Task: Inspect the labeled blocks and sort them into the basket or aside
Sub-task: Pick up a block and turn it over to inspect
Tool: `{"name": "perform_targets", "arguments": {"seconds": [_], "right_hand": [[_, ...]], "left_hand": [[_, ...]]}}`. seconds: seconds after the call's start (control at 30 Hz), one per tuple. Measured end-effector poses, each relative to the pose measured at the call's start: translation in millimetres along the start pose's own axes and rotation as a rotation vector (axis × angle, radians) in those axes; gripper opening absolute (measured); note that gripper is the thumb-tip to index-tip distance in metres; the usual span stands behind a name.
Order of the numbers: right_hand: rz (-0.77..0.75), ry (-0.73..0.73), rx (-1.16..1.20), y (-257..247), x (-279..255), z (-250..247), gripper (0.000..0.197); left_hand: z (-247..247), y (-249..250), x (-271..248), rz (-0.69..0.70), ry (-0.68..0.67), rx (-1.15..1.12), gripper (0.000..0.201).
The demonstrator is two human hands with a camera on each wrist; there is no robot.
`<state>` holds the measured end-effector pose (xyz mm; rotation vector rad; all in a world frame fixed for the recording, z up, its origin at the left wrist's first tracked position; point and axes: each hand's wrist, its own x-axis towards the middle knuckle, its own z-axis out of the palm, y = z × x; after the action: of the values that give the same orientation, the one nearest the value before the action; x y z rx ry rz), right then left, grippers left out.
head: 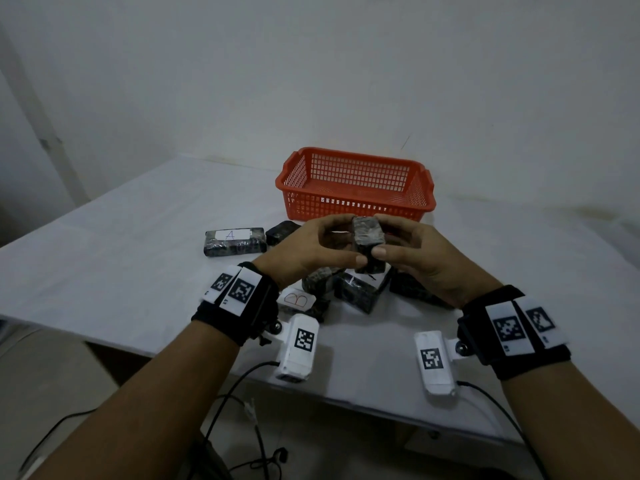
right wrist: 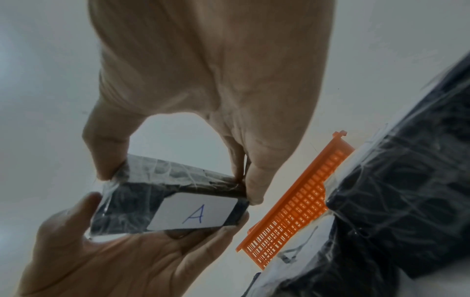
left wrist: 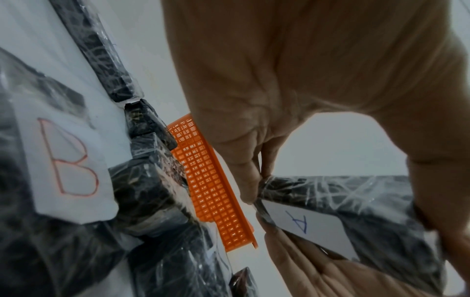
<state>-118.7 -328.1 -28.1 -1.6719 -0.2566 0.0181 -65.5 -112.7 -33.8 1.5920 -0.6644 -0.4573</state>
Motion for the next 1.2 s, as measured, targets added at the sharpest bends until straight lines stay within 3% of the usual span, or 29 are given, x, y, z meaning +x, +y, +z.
{"name": "perform_targets", "arguments": {"seconds": [0.1,0.23,0.37,0.5,0.63,0.77,0.97,1.2], "right_hand": [[-0.001,0.000,0.027,1,-2,0,0.041],[0.022,-0.009,-0.007,2,-4,0,0.057],[0.029,0.031,-0.062,5,-6,-4,0.063],[0.054,0.027,-0.087,5,-7,-15,0.094],[-0.008,0.091,-0.271,1,-14,-25,0.062],[-0.024,0.231,-0.214,0,-20,-36,0.037],[0.029,0.371,0.077,-6,-39,-72,0.032],[0.125,0.530,0.091,-11,-65,-133,0.029]], "left_hand": [[1,-1,1,-0.004,-0.001,0.003,0.080],[3,-3,2,0.017,0.034,0.028,0.065],[8,-1,4,0.031,-0.020,0.012,0.048],[13,-3,12,0.041,-0.055,-0.168,0.064],[25,3,16,-0.022,-0.086,-0.369,0.072],[38,11,24,-0.142,-0.071,-0.508,0.071],[76,23,53,0.015,0.223,-0.390,0.037],[134,25,112,0.054,0.250,-0.241,0.033]]}}
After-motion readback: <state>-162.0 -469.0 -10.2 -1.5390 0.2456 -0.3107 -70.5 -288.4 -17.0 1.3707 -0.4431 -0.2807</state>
